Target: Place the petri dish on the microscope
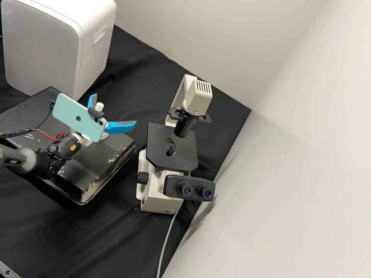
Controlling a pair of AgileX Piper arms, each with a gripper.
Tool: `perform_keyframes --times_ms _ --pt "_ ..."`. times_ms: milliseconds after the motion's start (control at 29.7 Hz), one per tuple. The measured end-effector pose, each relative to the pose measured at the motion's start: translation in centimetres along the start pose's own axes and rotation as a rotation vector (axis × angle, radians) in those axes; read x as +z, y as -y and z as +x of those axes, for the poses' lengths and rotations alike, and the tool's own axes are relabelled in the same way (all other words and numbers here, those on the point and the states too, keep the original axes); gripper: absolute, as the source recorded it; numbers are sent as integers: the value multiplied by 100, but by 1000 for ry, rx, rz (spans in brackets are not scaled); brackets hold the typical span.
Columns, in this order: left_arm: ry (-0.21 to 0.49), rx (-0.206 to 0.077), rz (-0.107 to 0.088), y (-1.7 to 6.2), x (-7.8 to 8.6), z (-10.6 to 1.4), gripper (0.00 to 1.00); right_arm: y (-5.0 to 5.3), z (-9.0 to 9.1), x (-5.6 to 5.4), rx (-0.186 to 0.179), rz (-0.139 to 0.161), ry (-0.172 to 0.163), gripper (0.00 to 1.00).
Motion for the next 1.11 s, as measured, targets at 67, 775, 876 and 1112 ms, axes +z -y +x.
perform_keyframes --times_ms 67,775,876,1112 --pt "0 0 0 0 0 0 100 0 0 0 0 0 0 100" --pt "115 -62 -118 201 123 -659 100 0 0 0 0 0 0 100" --pt "161 -58 -118 261 181 -930 100 0 0 0 0 0 0 100" --pt "276 -53 -119 219 361 -1423 100 0 0 0 0 0 0 100"
